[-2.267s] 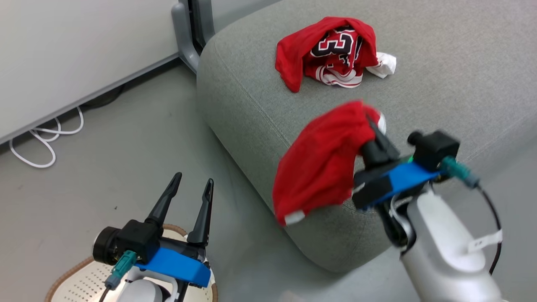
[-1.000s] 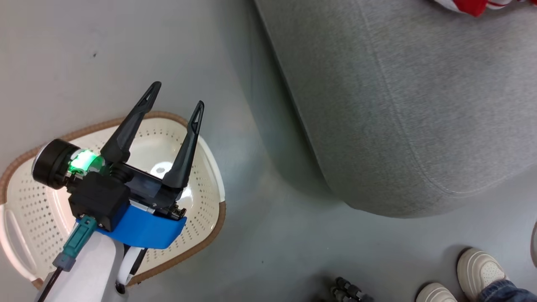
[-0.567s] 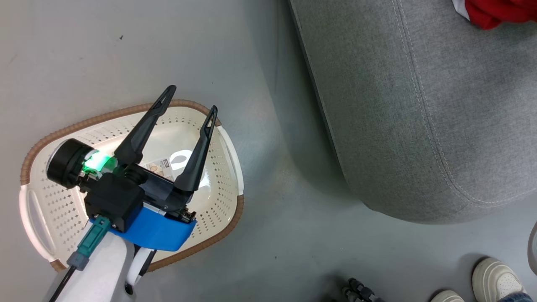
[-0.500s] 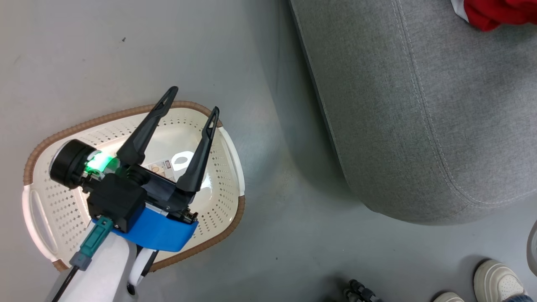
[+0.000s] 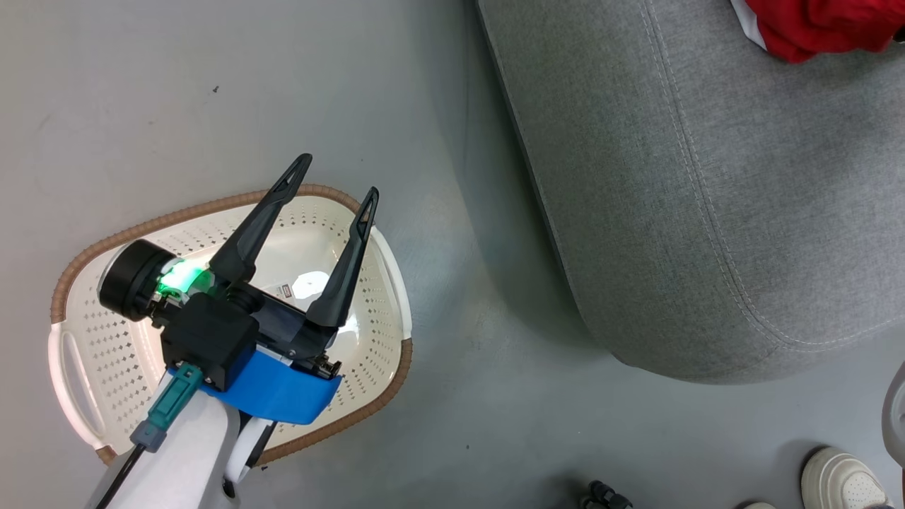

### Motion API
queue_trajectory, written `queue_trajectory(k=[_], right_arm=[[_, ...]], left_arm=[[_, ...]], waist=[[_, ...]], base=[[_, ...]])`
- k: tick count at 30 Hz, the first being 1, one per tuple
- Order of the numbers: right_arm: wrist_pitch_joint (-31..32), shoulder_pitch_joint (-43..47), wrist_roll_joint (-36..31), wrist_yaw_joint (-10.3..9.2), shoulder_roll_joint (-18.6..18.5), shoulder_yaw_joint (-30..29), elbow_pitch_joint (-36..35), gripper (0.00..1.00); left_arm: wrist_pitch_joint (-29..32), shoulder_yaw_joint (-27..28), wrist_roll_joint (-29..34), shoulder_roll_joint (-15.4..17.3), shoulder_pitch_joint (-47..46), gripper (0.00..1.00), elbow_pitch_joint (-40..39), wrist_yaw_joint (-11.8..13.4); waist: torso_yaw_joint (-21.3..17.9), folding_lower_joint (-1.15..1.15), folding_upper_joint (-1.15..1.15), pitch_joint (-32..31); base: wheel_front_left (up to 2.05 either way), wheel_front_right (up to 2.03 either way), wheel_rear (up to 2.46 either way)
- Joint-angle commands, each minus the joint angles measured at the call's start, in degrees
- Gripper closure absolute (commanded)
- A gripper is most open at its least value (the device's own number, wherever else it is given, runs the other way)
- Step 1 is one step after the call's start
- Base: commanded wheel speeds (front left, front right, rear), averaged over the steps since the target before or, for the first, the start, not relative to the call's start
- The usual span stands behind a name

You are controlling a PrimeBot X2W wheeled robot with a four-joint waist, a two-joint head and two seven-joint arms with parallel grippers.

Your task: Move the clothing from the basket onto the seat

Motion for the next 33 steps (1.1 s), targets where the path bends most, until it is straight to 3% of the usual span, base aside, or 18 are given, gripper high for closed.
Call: queue_trajectory(k=[1, 10, 22, 33], right_arm=[[-0.3, -0.3, -0.4, 0.01, 0.3, -0.2, 0.2, 0.0], [-0.5, 2.8, 0.1, 0.01, 1.1, 0.5, 0.6, 0.0], [-0.5, 16.5, 5.6, 0.01, 3.1, 9.5, -5.5, 0.0], [-0.5, 32.5, 13.9, 0.01, 3.9, 18.9, -15.9, 0.0]], left_arm=[[-0.2, -0.1, -0.3, 0.1, -0.9, 0.0, 0.1, 0.2], [-2.0, -1.0, -1.4, -1.8, -0.3, 0.0, 3.4, 0.5], [-4.0, -1.8, -4.1, -7.5, 3.4, 0.0, 12.9, 0.5], [-4.1, 3.7, -4.9, -11.8, 11.6, 0.0, 14.2, 0.6]], waist=[[-0.1, 0.0, 0.0, -0.1], [0.5, 0.0, 0.0, -4.4], [2.4, 0.0, 0.0, -17.3], [4.2, 0.0, 0.0, -28.2]], base=[[0.0, 0.0, 0.0], [0.0, 0.0, 0.0], [0.0, 0.0, 0.0], [0.0, 0.0, 0.0]])
